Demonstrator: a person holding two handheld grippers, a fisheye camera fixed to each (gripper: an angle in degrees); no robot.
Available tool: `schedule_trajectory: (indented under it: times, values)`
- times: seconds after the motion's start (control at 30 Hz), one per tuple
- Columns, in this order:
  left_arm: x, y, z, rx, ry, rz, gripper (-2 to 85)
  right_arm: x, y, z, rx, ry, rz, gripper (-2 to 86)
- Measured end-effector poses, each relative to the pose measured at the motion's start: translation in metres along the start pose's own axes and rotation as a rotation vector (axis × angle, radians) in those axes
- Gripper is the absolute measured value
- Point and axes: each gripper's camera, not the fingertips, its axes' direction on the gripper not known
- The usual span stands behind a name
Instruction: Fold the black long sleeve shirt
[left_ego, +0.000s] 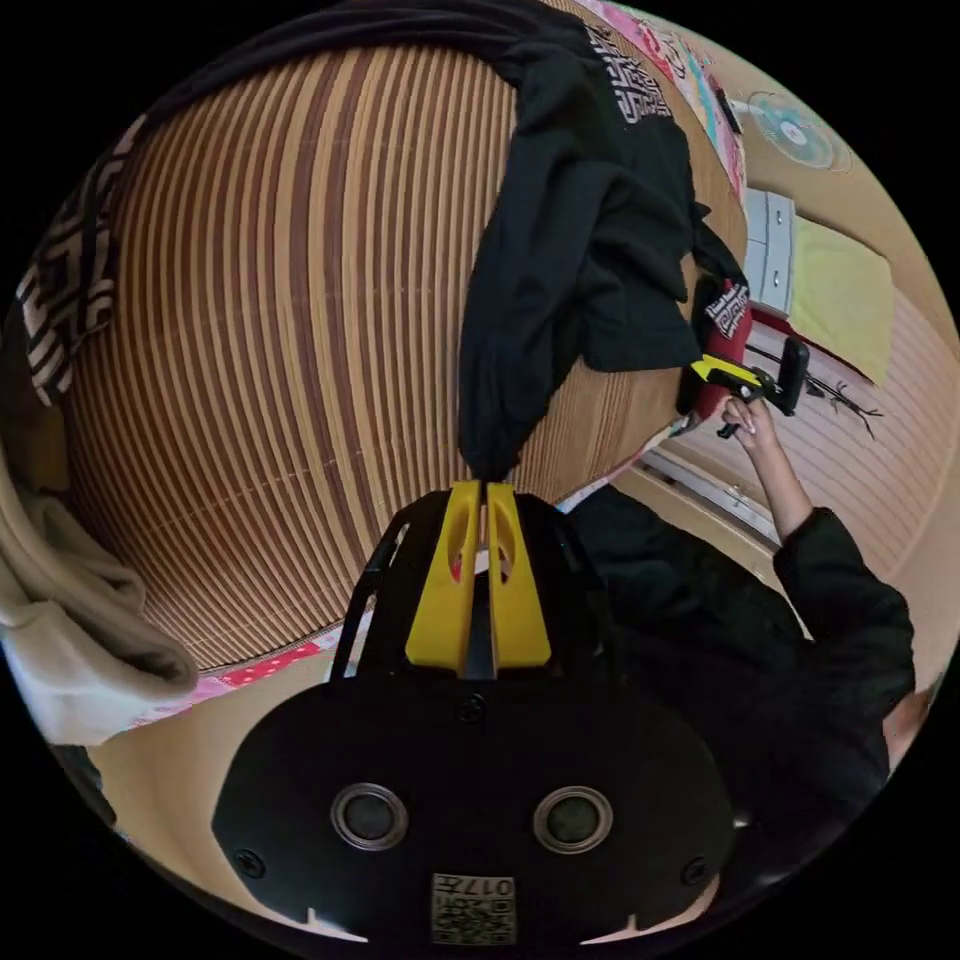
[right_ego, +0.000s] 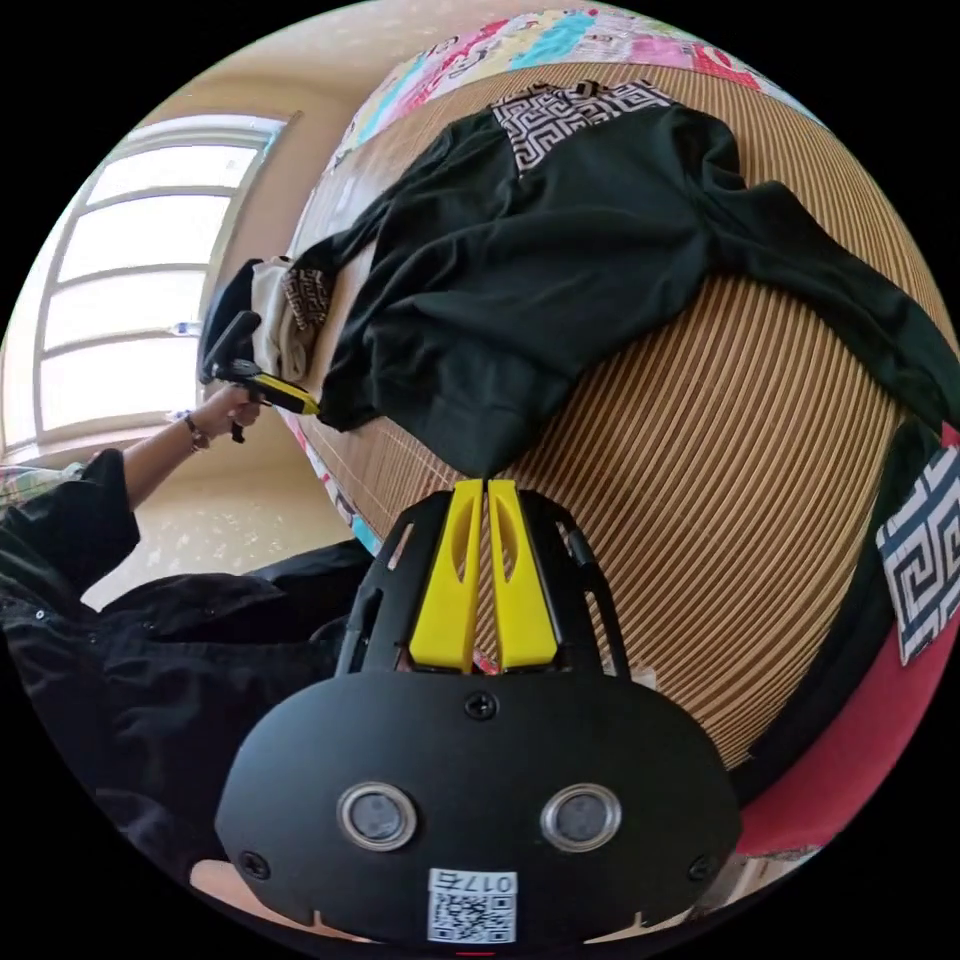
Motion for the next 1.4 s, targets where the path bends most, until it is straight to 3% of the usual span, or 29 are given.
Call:
schedule_trajectory:
  times: [0.07,0.23,0.3,0.4,0.63,0.73,0.9,0.93,1.1,1.2,1.4]
  values:
    - [-0.003,0.013,-0.006,0.009,0.123,0.062,-0.7,0.009,0.019,-0.026,0.053,-0.133,-0.012,1.0]
    - [-0.014,0.06,-0.009,0.158,0.333,0.086,-0.9,0.023,0.075,-0.042,0.045,-0.162,0.018,0.8]
    - [-0.033,0.084,0.001,0.274,0.436,-0.005,-0.9,0.032,0.096,-0.037,0.032,-0.149,0.065,0.7]
    - [-0.055,0.111,0.021,0.36,0.407,-0.188,-0.9,0.051,0.123,-0.017,-0.029,-0.066,0.177,0.6]
    - [-0.044,0.128,0.049,0.325,0.224,-0.384,0.3,0.081,0.153,0.024,-0.117,0.068,0.448,0.8]
    - [-0.037,0.141,0.032,0.423,0.197,-0.444,3.9,0.076,0.15,0.026,-0.077,-0.014,0.41,1.0]
    - [-0.022,0.172,-0.03,0.733,0.371,-0.338,5.0,0.073,0.147,0.02,-0.038,-0.009,0.435,1.1]
    - [-0.019,0.173,-0.037,0.742,0.359,-0.327,5.0,0.072,0.148,0.019,-0.022,-0.018,0.439,1.0]
    - [0.022,0.161,-0.096,0.748,-0.115,-0.276,7.2,0.074,0.157,0.017,0.054,-0.04,0.491,0.8]
    - [0.029,0.138,-0.121,0.741,-0.269,-0.245,9.1,0.071,0.164,0.017,0.134,-0.085,0.53,0.6]
    - [0.001,0.08,-0.137,0.586,-0.373,-0.303,9.7,0.04,0.184,0.017,0.242,-0.112,0.582,0.6]
